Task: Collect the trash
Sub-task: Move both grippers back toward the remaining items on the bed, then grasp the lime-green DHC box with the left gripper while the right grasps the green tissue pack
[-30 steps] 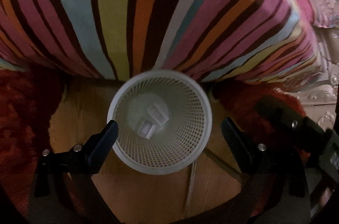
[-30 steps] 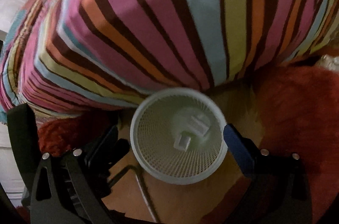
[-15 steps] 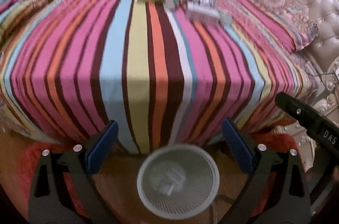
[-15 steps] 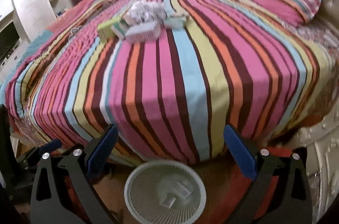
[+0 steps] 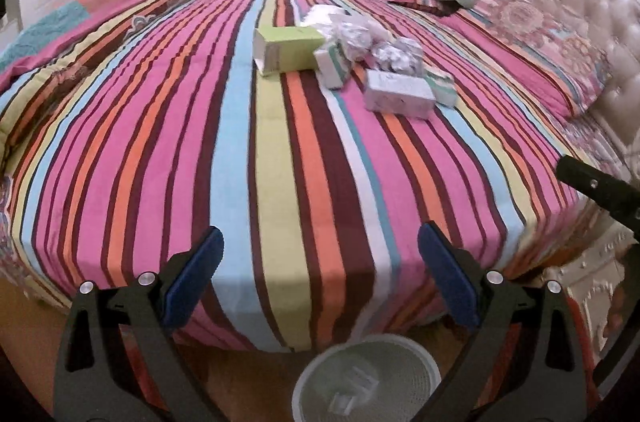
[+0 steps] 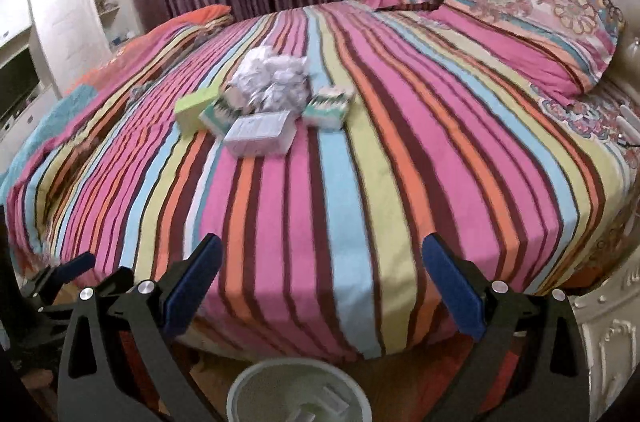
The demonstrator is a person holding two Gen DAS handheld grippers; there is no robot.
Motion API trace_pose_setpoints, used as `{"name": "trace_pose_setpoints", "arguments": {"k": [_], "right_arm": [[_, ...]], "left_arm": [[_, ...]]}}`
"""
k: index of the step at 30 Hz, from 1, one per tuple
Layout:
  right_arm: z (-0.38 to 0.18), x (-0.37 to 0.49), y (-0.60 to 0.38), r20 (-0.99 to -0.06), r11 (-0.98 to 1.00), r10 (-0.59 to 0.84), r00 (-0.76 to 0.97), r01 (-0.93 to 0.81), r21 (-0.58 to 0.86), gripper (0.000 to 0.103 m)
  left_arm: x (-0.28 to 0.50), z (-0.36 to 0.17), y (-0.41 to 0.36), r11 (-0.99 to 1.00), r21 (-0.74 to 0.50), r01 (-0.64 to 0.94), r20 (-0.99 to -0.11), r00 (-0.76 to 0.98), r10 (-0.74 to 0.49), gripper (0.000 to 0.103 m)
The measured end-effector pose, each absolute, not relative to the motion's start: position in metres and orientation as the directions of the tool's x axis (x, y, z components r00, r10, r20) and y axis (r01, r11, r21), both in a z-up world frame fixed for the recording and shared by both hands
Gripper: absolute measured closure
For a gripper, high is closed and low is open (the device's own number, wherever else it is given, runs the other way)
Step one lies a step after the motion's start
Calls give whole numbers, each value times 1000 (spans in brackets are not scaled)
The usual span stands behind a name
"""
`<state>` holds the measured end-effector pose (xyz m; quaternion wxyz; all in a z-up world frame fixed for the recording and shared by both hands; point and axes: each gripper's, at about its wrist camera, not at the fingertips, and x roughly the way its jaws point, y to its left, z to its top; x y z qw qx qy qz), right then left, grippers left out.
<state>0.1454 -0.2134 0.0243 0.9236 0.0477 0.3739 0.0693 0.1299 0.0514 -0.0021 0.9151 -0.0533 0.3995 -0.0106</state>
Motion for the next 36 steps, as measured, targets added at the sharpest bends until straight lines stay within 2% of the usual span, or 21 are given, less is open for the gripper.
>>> {"name": "trace_pose_setpoints", "arguments": {"k": [14, 27, 36], "right_arm": [[3, 230, -208, -738, 986, 165, 654, -109, 124, 8], [-15, 293, -194, -779, 990, 143, 611, -100, 104, 8], [-25, 324, -187, -793, 992, 123, 597, -69, 103, 8]], "left_arm": [[229, 3, 101, 998, -40, -51, -727, 686, 6, 8], [344, -2, 100, 983, 157, 97, -709, 704, 44, 8], [387, -8, 99, 962, 211, 172, -718, 695, 33, 8]]}}
